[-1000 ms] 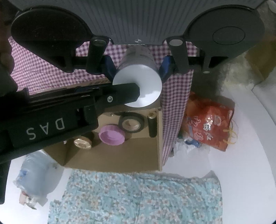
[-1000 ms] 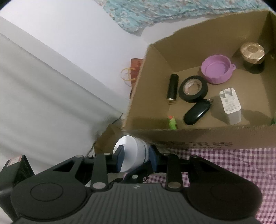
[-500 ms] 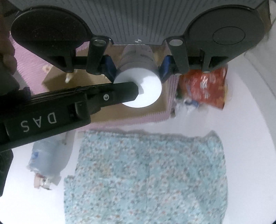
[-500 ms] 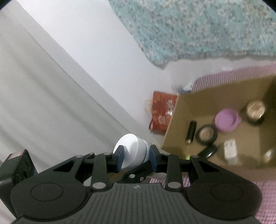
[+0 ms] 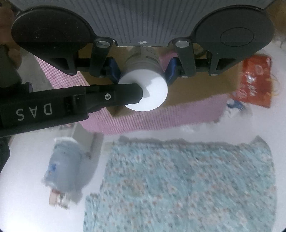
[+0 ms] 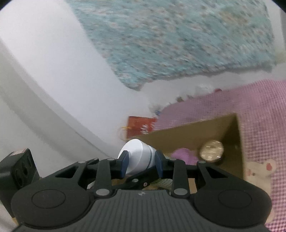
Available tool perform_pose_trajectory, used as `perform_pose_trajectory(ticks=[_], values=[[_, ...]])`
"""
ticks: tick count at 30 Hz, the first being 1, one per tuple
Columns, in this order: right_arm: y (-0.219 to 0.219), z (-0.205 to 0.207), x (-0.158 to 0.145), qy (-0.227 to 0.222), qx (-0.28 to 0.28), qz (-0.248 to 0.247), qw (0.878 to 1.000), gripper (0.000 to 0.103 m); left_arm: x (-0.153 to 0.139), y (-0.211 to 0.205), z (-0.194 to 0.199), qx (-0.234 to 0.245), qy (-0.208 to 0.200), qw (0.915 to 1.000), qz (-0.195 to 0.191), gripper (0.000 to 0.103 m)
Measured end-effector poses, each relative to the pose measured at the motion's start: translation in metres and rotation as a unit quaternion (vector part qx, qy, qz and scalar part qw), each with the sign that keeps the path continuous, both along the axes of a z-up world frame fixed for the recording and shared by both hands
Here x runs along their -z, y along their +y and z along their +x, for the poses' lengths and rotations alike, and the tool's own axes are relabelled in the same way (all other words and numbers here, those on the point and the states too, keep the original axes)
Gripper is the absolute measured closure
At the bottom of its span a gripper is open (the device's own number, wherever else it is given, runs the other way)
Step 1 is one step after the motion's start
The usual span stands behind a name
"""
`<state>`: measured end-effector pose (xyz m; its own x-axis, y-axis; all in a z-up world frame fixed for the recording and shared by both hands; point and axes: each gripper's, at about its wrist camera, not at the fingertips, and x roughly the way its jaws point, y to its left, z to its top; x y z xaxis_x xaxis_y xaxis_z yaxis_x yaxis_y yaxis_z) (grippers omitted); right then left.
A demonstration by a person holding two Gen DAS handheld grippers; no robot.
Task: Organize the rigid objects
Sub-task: 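Lift the white pill bottle into the cardboard box and release it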
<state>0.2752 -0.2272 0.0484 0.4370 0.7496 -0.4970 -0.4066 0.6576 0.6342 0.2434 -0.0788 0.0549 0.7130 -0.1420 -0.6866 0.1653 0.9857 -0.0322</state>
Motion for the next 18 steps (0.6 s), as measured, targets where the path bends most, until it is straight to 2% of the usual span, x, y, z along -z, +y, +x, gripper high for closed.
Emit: perform_pose_trajectory(ticks=[4,9,18], values=[[-0.012,0.026,0.041,0.036,0.012,-0.003,0.999,0.068,0.030,-0.010,0.019,0.005,0.037,0.9993,0.004,0.050],[-0.019,0.035,0.073,0.055,0.016,-0.016,0.998,0.068,0.053,-0.014,0.033,0.008,0.067,0.9977,0.009,0.050],[-0.019,0.030,0.078,0.044,0.017,-0.054,0.997,0.069,0.066,-0.019,0.037,0.016,0.088,0.9960,0.000,0.048]])
